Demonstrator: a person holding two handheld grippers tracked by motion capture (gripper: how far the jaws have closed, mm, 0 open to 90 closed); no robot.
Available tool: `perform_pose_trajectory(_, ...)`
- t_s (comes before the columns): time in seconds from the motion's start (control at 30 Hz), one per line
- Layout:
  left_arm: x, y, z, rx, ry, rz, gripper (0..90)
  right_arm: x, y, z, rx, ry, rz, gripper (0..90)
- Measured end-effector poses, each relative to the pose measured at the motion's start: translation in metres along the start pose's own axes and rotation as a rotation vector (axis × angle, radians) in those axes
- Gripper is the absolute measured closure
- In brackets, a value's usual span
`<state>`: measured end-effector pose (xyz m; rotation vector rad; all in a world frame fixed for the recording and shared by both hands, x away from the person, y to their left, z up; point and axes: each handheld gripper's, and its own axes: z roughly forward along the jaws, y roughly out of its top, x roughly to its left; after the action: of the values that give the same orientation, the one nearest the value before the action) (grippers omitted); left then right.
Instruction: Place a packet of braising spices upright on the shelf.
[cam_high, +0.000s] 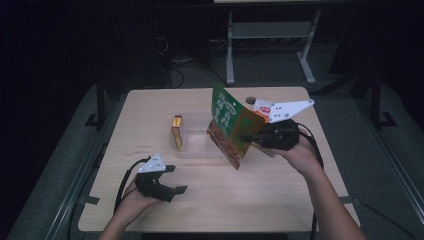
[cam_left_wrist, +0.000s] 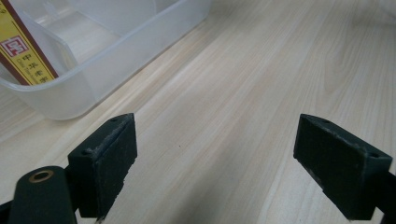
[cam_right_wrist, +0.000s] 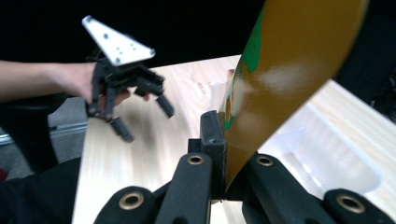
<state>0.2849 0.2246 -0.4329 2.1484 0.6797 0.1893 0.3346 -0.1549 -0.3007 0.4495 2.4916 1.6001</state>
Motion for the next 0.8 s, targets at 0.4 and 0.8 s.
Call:
perform_pose_trajectory(0.4,0.001,-0.003,0.002,0.003,0.001,0.008,12.9,-0.031,0.012,0.015,0.030,-0.061,0.012,89.9)
perform_pose_trajectory(0.8,0.002,-0.003,0.000,0.004,0.003,0.006,12.9,-0.060,0.014,0.031,0.049,-0.100,0.053,89.9)
